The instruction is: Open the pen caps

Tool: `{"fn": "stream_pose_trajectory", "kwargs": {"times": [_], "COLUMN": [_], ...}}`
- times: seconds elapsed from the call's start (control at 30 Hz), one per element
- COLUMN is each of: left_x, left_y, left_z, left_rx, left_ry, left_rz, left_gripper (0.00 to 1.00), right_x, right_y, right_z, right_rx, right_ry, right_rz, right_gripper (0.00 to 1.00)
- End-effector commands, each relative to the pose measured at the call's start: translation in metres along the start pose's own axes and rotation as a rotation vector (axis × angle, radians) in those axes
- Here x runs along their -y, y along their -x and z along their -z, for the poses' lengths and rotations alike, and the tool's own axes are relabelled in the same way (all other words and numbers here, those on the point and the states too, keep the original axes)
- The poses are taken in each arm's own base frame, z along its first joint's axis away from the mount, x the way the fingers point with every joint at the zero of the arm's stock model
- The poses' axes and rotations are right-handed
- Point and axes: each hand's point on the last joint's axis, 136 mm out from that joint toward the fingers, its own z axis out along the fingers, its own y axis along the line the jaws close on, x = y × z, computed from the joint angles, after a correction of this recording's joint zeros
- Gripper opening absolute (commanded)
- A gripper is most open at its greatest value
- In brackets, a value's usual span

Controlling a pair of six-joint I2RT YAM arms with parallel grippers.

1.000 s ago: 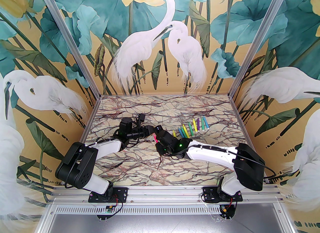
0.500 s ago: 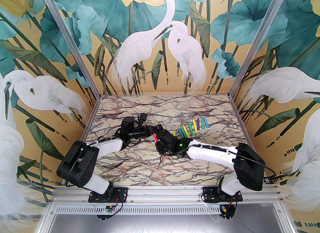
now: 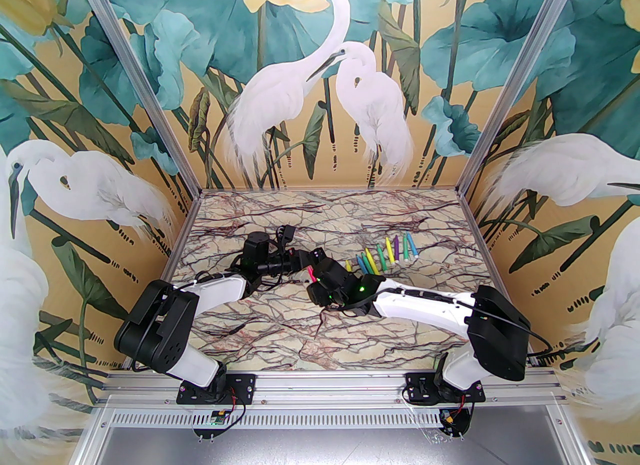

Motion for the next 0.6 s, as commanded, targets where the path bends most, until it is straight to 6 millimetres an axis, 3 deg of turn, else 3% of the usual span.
{"fn": "stream_pose_trajectory", "kwargs": {"times": [0.0, 0.57], "left_x": [0.008, 0.017], "left_y": [0.004, 0.010], "left_z": [-0.004, -0.007], "left_rx": [-0.014, -0.016], "left_ry": [-0.017, -0.055], "left_rz": [-0.009, 0.014], "left_gripper": [0.07, 0.03], "right_x": [0.004, 0.003], "right_y": [0.002, 0.005], "right_z": [-0.001, -0.011], "right_rx": [0.018, 0.023], "right_ry": [0.001, 0.032], "right_rz": [-0.022, -0.023], "right_gripper": [0.42, 0.31]}}
